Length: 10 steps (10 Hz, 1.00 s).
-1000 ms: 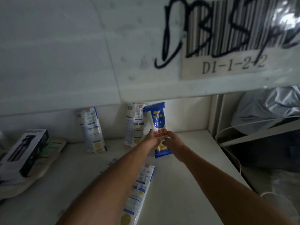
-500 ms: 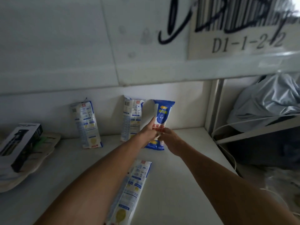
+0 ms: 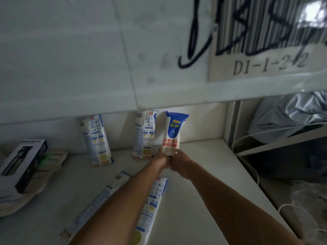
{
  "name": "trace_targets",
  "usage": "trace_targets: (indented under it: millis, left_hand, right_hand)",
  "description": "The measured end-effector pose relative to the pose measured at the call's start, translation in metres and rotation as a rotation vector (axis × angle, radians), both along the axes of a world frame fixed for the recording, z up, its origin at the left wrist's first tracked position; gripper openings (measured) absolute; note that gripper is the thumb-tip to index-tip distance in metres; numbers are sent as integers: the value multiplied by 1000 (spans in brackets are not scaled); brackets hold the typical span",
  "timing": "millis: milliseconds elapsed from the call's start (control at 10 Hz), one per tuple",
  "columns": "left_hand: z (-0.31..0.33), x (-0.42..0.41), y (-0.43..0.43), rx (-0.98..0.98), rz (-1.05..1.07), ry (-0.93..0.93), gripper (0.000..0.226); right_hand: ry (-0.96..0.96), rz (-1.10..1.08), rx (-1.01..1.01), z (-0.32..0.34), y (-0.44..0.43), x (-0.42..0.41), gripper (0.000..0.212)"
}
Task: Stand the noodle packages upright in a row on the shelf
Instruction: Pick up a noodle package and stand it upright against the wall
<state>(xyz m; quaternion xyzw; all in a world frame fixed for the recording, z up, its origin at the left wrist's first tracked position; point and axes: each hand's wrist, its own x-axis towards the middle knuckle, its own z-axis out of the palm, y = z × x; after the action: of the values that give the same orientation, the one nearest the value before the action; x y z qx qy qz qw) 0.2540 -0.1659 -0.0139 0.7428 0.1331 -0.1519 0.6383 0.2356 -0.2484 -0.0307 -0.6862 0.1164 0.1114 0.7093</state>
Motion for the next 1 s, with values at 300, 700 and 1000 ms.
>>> trace_targets:
  millis: [300, 700, 1000]
  left_hand:
    - [1, -27, 2, 325, -280, -183, 54]
    - [-30, -16, -8, 701, -188, -505, 46]
    - [-41, -4, -4, 878, -567, -456, 54]
  right_hand:
    - [-88, -92, -36, -10, -24, 2, 60]
    - [-414, -42, -735, -24, -26, -9, 60]
    - [-56, 53, -785, -36, -32, 5, 51]
